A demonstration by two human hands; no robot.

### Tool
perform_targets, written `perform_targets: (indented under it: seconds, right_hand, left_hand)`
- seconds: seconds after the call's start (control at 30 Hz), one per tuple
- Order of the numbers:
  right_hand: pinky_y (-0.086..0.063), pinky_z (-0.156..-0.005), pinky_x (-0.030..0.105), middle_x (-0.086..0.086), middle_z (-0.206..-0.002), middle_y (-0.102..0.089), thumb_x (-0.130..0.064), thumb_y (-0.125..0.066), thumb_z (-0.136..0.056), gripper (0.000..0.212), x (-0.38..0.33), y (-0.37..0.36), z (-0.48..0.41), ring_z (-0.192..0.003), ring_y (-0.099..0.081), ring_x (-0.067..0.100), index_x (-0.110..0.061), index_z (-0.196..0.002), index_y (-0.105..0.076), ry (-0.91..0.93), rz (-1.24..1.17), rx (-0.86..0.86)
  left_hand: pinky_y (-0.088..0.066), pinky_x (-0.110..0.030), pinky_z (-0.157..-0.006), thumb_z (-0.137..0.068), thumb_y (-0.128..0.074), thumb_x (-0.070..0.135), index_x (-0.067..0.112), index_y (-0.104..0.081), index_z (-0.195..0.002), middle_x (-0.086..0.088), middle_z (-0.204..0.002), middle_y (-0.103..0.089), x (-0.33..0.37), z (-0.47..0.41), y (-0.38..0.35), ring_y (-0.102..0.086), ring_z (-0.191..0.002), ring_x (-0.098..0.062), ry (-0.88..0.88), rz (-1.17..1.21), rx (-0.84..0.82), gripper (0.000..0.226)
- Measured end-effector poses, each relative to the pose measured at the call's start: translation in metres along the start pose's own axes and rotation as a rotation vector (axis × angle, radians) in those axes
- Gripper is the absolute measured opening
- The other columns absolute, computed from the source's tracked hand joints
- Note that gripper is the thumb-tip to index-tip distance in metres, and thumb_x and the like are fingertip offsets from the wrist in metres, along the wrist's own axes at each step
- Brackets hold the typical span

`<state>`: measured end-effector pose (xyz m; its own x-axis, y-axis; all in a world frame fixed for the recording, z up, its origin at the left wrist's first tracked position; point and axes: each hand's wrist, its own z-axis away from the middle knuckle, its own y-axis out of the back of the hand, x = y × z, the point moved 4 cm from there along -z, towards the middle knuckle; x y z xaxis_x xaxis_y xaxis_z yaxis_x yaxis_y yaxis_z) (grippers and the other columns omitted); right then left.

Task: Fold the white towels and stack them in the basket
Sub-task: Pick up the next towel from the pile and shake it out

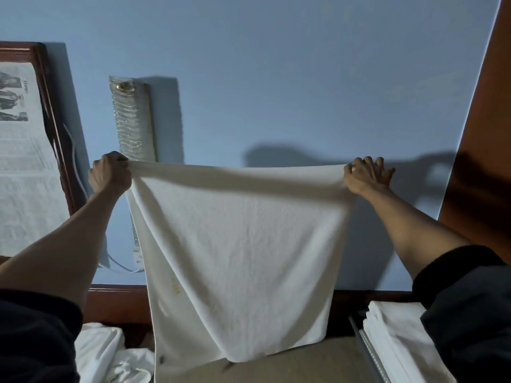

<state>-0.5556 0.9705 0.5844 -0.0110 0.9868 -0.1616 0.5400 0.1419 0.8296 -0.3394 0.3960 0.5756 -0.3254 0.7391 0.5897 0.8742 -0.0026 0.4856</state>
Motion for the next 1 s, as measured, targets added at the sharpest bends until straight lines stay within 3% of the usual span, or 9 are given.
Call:
perform_targets:
  seconds: [0.3, 0.6, 0.77, 0.9, 1.0]
  right_hand:
    - [-0.035, -0.099, 0.05, 0.014, -0.133, -0.046, -0.008, -0.045, -0.097, 0.032, -0.004, -0.007, -0.001, -0.128, -0.035, 0.035, -0.013, -0.128, -0.052, 0.015, -0.081, 0.089]
    - [-0.038, -0.093, 0.049, 0.019, -0.125, -0.042, -0.002, -0.055, -0.093, 0.018, -0.005, 0.011, 0.0, -0.12, -0.038, 0.039, -0.006, -0.108, -0.063, -0.054, -0.191, 0.261]
    - [-0.045, -0.092, 0.048, 0.022, -0.127, -0.046, 0.0, -0.051, -0.095, 0.022, -0.005, 0.014, 0.014, -0.108, -0.056, 0.046, -0.003, -0.116, -0.059, -0.081, -0.287, 0.199]
    - [-0.044, -0.089, 0.045, 0.022, -0.127, -0.052, 0.001, -0.048, -0.096, 0.022, -0.006, 0.019, 0.031, -0.108, -0.057, 0.047, -0.002, -0.115, -0.058, -0.112, -0.359, 0.211]
    - [-0.044, -0.091, 0.045, 0.021, -0.129, -0.056, 0.001, -0.047, -0.096, 0.023, -0.006, 0.023, 0.043, -0.112, -0.056, 0.047, -0.002, -0.116, -0.057, -0.162, -0.424, 0.215]
  left_hand:
    - [-0.055, -0.043, -0.084, -0.092, -0.045, 0.013, 0.011, -0.071, -0.116, -0.019, -0.118, -0.068, -0.016, -0.004, -0.017, -0.064, -0.106, -0.04, 0.272, 0.421, -0.056, 0.035]
    - [-0.057, -0.048, -0.088, -0.092, -0.044, 0.019, 0.019, -0.07, -0.116, -0.016, -0.111, -0.07, -0.02, -0.003, -0.01, -0.063, -0.103, -0.042, 0.221, 0.332, -0.1, 0.035]
    - [-0.055, -0.04, -0.074, -0.089, -0.049, 0.017, 0.009, -0.07, -0.111, -0.022, -0.094, -0.07, -0.032, -0.008, -0.01, -0.062, -0.069, -0.035, 0.267, 0.441, -0.17, 0.031]
    - [-0.06, -0.044, -0.079, -0.096, -0.051, 0.017, 0.014, -0.069, -0.108, -0.018, -0.112, -0.068, -0.036, -0.001, 0.0, -0.067, -0.098, -0.04, 0.277, 0.445, -0.192, 0.022]
    - [-0.062, -0.044, -0.065, -0.099, -0.05, 0.016, 0.014, -0.066, -0.103, -0.017, -0.11, -0.062, -0.036, 0.008, 0.012, -0.066, -0.089, -0.038, 0.272, 0.439, -0.253, 0.017]
